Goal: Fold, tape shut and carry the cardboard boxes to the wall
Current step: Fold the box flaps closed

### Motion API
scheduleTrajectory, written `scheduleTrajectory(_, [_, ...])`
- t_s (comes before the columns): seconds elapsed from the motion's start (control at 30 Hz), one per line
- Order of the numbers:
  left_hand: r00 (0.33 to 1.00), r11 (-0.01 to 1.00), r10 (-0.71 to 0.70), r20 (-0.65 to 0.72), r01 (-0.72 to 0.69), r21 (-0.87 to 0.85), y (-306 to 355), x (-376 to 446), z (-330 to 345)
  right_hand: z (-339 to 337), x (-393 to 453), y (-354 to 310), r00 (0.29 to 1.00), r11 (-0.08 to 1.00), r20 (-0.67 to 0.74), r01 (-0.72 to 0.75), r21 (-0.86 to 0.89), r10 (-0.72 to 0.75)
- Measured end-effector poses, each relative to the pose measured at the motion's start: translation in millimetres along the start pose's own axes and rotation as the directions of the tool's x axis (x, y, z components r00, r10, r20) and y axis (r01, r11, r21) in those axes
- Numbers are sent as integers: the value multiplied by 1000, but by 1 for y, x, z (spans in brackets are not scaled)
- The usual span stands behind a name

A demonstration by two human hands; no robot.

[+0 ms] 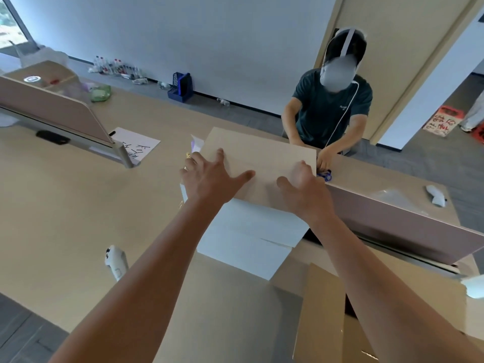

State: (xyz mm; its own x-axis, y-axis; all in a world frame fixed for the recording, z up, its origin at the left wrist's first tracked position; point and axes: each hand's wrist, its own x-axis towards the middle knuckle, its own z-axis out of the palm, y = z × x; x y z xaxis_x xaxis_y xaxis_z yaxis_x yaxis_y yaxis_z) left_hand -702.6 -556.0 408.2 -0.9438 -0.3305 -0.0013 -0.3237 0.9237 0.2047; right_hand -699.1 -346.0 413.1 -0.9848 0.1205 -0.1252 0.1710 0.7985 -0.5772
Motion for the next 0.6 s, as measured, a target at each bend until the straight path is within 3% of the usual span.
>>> scheduleTrajectory(0.1, [999, 1000, -23, -22, 23, -19, -2, -29, 1, -3, -12, -1, 1000, 995, -1, -16, -102, 16])
scheduleTrajectory(0.27, [997, 987, -77, 0, 76, -138, -15, -62, 2, 3, -43, 15, 993, 953, -79, 61, -295, -89])
scheduleTrajectory(0.43, [993, 981, -79, -86, 63, -183, -23, -87, 12, 12, -68, 18, 970, 964, -213, 56, -262, -114])
scheduleTrajectory(0.6, [990, 955, -123, -69, 99, -280, -25, -102, 9, 10, -81, 21, 971, 988, -222, 56, -143, -87])
